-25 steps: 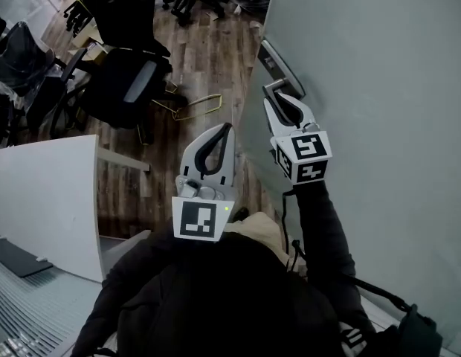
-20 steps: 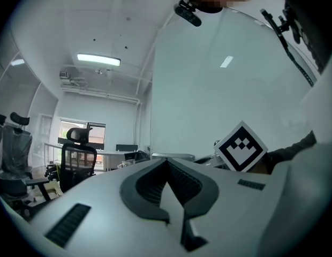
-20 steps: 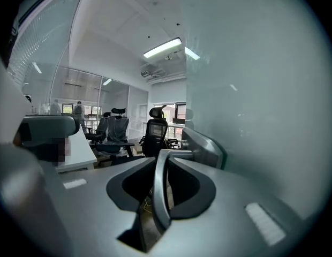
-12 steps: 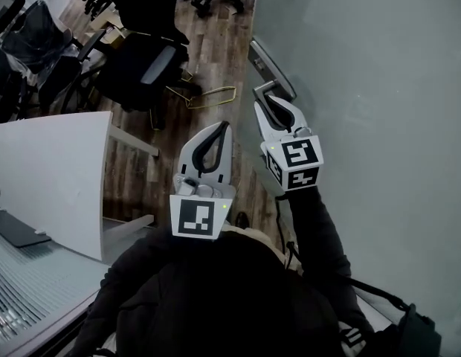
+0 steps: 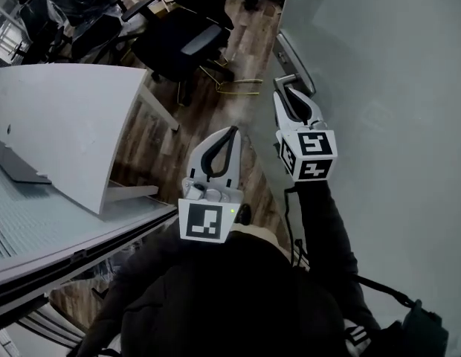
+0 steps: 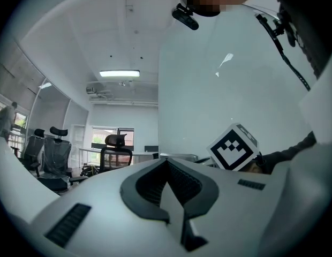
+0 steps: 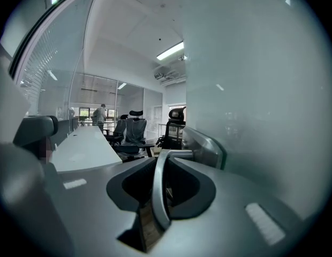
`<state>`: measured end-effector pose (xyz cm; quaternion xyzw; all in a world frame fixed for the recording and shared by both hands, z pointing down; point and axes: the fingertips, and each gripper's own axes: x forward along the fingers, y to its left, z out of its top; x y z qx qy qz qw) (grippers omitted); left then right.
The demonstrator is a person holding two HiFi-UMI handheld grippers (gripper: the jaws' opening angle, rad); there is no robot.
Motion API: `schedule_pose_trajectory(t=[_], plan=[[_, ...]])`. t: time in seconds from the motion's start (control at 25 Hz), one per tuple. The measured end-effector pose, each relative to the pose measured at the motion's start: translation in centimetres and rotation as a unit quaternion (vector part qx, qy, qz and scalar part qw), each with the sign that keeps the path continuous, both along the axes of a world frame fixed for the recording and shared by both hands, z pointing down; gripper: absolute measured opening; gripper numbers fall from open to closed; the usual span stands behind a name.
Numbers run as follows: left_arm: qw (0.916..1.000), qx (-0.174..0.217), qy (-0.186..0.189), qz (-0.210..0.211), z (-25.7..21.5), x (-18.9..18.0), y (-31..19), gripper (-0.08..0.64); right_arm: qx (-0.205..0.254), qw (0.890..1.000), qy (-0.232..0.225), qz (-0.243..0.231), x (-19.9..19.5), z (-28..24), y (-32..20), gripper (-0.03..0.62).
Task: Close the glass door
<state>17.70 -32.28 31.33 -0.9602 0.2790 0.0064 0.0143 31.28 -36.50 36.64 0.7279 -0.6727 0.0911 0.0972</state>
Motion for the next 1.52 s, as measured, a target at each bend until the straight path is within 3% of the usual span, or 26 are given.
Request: schedule_pose_trajectory(t=[0.52,0.96,1.12,1.36,1.52], plan=[[0.9993,0.007,0.025,-0.028,-0.9,-9.0,-0.2,-0.003,0.001,0.999,-0.003,-0.047,-9.6,0.6,-0.1,0.067],[0.9993,0.0,-0.004,-0.038,0.2,-15.0,1.6,-0.003,0.003,0.994,-0.002,-0.112,-18.7,0.4,1.2,0.067],[0.9979,0.003,-0.006,-0.064,-0.4,-17.3,3.2,-0.003,0.002,0.991,-0.004,-0.135,-22.0,0.1,2.1,0.068],[0.9933,0.018,0.0,-0.114,-1.1,-23.5,8.0,-0.003,0.007,0.985,-0.004,-0.17,-28.1,0.0,4.4,0.068],[0.9889,0.004,-0.002,-0.148,-0.3,-27.8,10.0,-0.003,0.004,0.981,-0.002,-0.195,-32.4,0.3,5.9,0.069]])
